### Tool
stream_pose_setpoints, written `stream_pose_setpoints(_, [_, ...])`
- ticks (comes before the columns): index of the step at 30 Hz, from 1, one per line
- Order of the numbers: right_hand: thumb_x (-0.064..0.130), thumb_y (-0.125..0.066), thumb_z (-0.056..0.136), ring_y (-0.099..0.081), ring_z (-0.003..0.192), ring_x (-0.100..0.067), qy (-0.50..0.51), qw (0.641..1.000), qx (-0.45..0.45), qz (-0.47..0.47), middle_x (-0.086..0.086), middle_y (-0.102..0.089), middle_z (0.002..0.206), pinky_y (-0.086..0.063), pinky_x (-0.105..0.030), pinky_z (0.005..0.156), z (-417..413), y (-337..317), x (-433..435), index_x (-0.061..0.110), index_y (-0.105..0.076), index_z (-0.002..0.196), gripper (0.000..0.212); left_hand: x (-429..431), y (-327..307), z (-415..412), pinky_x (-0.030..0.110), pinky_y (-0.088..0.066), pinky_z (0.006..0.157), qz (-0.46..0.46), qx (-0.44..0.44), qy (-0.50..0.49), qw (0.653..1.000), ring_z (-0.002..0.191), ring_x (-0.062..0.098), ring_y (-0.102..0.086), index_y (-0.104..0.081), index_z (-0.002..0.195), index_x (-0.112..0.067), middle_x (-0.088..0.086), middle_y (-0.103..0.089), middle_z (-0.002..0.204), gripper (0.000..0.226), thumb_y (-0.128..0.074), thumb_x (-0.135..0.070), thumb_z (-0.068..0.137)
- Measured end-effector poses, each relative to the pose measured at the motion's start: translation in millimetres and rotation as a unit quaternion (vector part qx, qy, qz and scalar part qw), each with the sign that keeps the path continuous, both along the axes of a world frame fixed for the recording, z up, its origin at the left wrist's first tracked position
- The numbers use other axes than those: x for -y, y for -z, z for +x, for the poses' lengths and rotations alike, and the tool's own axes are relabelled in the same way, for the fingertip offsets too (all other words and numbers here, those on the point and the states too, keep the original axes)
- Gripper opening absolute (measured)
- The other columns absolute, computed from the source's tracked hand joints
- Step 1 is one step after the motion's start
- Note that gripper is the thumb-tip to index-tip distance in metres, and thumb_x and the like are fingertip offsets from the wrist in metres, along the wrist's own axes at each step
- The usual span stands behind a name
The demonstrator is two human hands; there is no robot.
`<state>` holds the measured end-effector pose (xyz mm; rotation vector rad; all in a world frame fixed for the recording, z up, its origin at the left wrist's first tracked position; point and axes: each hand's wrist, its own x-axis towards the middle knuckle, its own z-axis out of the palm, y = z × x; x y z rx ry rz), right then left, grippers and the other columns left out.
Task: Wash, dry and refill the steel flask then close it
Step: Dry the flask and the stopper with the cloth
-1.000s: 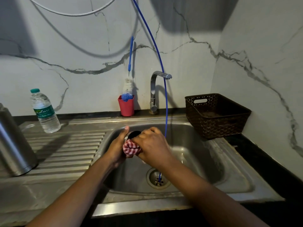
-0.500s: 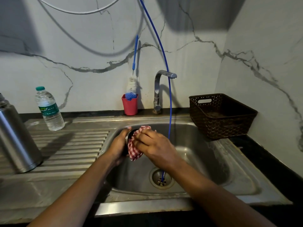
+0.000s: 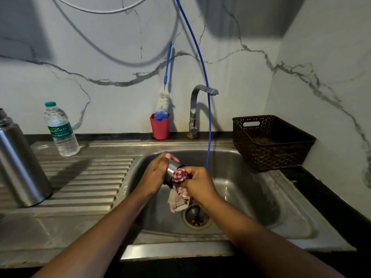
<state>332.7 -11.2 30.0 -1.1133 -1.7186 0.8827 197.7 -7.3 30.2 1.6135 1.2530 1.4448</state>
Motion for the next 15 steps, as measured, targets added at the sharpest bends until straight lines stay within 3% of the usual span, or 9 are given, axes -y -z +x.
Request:
stream_pose_setpoints(2, [0.012,-0.073,0.068,-0.063,0.069,-0.012,0.023,0.987,0.087,0.136,0.002,-0.072,0.074,-0.047,-0.023,0.06,-1.2,4.1,-2.2,0.019,-0.076,0.087,0.02,-4.1,-1.7,0.8,0.031,-0.05,0.059,-0.016,0.026,-0.001,1.0,0.067,0.015,-0.06,-0.061,0.091,-0.01,0.009,-0.064,0.079,0.037,-0.03,-0.025,0.104])
stream_pose_setpoints(4, [0.012,-0.065,0.064,-0.058,0.077,-0.018,0.036,0.921,0.207,0.329,0.004,-0.07,0.079,-0.048,-0.025,0.054,1.1,8.6,-6.6,0.019,-0.073,0.084,0.023,-10.5,-3.5,0.2,0.034,-0.045,0.063,-0.063,0.053,-0.012,0.997,0.067,0.019,-0.058,-0.062,0.087,-0.012,0.009,-0.062,0.074,0.035,-0.034,-0.028,0.101])
stream_pose_setpoints(6, [0.017,-0.058,0.07,-0.052,0.086,-0.016,0.034,0.848,0.272,0.455,0.008,-0.069,0.088,-0.046,-0.023,0.052,4.9,10.5,-12.9,0.02,-0.071,0.088,0.023,-14.6,-3.5,-2.3,0.038,-0.039,0.067,-0.134,0.076,-0.029,0.988,0.068,0.025,-0.054,-0.061,0.081,-0.016,0.01,-0.059,0.069,0.033,-0.039,-0.038,0.09])
stream_pose_setpoints(8, [0.017,-0.063,0.073,-0.052,0.092,-0.017,0.024,0.8,0.305,0.516,0.007,-0.069,0.096,-0.046,-0.025,0.055,5.4,12.1,-15.1,0.019,-0.072,0.092,0.021,-17.4,-0.2,-5.5,0.036,-0.038,0.066,-0.189,0.094,-0.043,0.977,0.067,0.025,-0.052,-0.059,0.079,-0.018,0.009,-0.057,0.067,0.032,-0.04,-0.041,0.092])
stream_pose_setpoints(10, [0.014,-0.07,0.069,-0.054,0.096,-0.021,0.025,0.786,0.321,0.528,0.006,-0.069,0.097,-0.048,-0.027,0.057,3.9,12.8,-15.6,0.018,-0.072,0.092,0.023,-16.9,0.6,-5.7,0.035,-0.038,0.064,-0.214,0.105,-0.052,0.97,0.065,0.024,-0.053,-0.058,0.081,-0.019,0.007,-0.058,0.067,0.032,-0.039,-0.042,0.095])
stream_pose_setpoints(12, [0.014,-0.06,0.071,-0.052,0.096,-0.02,0.036,0.81,0.311,0.497,0.008,-0.069,0.09,-0.048,-0.024,0.058,3.8,13.7,-13.0,0.019,-0.073,0.088,0.022,-15.0,-0.5,-3.0,0.039,-0.038,0.065,-0.202,0.11,-0.046,0.972,0.064,0.024,-0.052,-0.057,0.083,-0.019,0.007,-0.057,0.068,0.032,-0.04,-0.042,0.095])
stream_pose_setpoints(13, [0.012,-0.056,0.07,-0.053,0.093,-0.02,0.043,0.842,0.289,0.454,0.008,-0.068,0.084,-0.048,-0.023,0.059,3.9,12.7,-10.4,0.02,-0.073,0.086,0.024,-12.6,-1.8,-1.4,0.039,-0.038,0.067,-0.181,0.101,-0.048,0.977,0.065,0.025,-0.052,-0.057,0.082,-0.018,0.008,-0.057,0.068,0.031,-0.04,-0.04,0.096])
stream_pose_setpoints(15, [0.002,-0.063,0.07,-0.06,0.083,-0.02,0.023,0.949,0.177,0.261,0.004,-0.064,0.075,-0.05,-0.026,0.064,5.7,4.7,-8.1,0.016,-0.073,0.085,0.022,-7.6,-2.9,1.9,0.042,-0.041,0.068,-0.137,0.06,-0.051,0.987,0.071,0.028,-0.056,-0.059,0.085,-0.014,0.011,-0.061,0.074,0.033,-0.038,-0.036,0.099])
